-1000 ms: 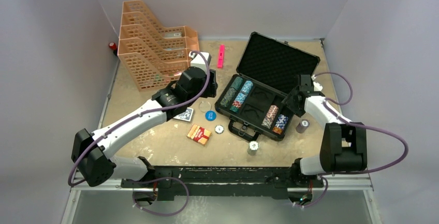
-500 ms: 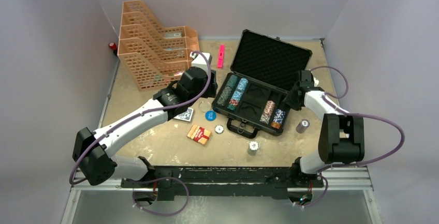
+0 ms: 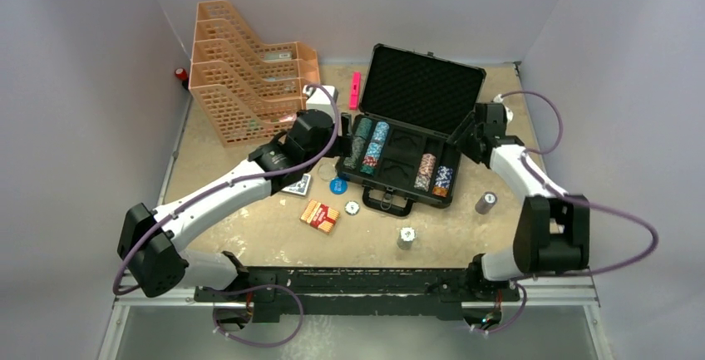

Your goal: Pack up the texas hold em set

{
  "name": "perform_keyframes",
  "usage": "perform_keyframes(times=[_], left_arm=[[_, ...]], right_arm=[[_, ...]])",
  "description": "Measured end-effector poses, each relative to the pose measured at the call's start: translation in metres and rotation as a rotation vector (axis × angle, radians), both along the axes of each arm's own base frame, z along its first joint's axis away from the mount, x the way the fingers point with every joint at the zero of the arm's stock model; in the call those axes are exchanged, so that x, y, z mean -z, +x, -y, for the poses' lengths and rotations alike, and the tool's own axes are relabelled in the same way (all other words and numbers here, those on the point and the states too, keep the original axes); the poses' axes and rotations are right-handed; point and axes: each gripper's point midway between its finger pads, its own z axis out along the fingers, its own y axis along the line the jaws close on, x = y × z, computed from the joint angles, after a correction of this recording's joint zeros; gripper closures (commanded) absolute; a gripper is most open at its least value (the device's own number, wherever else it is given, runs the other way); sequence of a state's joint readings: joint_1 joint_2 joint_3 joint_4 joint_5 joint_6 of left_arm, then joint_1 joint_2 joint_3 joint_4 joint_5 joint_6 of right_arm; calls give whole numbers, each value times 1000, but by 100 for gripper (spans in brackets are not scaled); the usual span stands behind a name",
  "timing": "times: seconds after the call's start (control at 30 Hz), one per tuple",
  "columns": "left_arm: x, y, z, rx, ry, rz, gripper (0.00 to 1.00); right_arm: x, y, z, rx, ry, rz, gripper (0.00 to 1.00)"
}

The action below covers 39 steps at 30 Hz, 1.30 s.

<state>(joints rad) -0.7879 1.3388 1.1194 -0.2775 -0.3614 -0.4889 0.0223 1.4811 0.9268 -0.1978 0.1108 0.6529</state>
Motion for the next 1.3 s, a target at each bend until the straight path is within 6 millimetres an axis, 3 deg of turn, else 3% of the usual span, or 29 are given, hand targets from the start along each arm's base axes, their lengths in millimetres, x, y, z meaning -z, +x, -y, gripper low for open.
perform_keyframes(times=[0.17,0.33,0.57,0.7,0.9,1.03,1.3], left_arm=[[9,-1,-5,-26,-6,1,17],[18,-26,39,202,-109,-8,18],[63,-137,119,637,-78,-16,15],[93,-172,134,744,-23,-14,15],[145,-195,149,789,118,-67,15],[161,-199,155,794,168,-95,15],[165,-193,183,793,193,-117,45]], right_arm=[[-53,-10,-1,-7,-1,155,33],[-75,-30,-1,-28,-6,240,33],[-55,-48,-9,-63,23,203,33],[-40,-56,-14,-84,45,166,33],[-35,-58,-20,-108,70,166,33],[-28,-63,-23,-119,83,158,33],[-26,-65,-26,-129,95,158,34]])
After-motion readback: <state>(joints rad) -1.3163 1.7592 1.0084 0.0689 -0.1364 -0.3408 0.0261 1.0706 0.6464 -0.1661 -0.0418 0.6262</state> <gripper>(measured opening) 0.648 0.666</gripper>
